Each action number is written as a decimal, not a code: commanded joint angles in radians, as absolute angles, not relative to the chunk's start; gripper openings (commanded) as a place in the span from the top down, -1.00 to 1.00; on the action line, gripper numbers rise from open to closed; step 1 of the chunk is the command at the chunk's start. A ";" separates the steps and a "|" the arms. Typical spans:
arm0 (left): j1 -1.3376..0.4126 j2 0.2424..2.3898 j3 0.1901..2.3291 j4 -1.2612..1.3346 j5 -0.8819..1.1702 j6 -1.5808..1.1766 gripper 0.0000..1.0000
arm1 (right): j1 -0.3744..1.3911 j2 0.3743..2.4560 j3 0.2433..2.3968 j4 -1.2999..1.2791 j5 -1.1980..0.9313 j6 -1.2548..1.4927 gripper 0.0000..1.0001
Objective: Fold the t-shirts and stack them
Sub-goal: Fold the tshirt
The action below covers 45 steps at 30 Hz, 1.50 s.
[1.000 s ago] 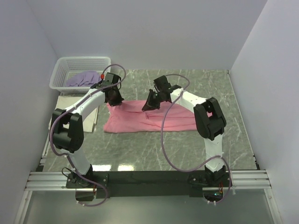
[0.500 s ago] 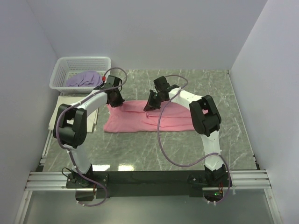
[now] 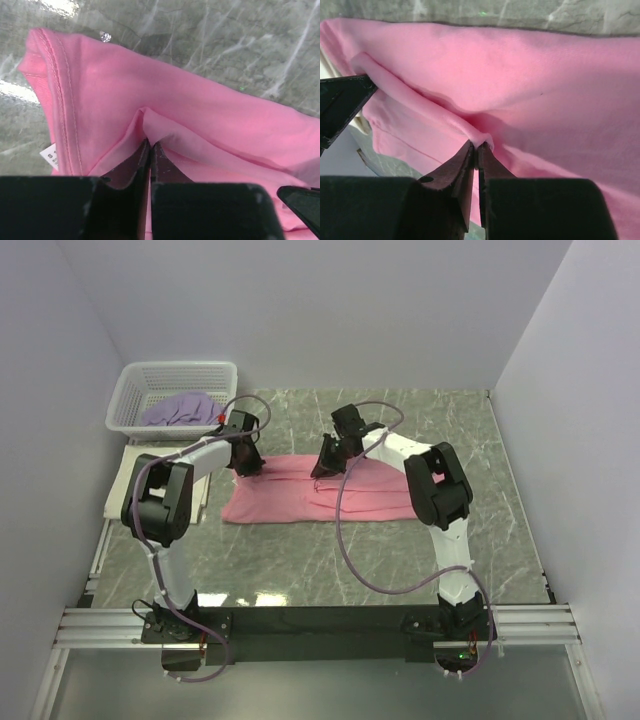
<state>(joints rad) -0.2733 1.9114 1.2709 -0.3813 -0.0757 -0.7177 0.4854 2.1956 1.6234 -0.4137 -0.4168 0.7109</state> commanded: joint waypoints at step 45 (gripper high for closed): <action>-0.405 1.505 0.934 -0.417 -0.161 -0.646 -0.82 | 0.630 1.967 1.428 -0.618 -0.146 0.051 0.62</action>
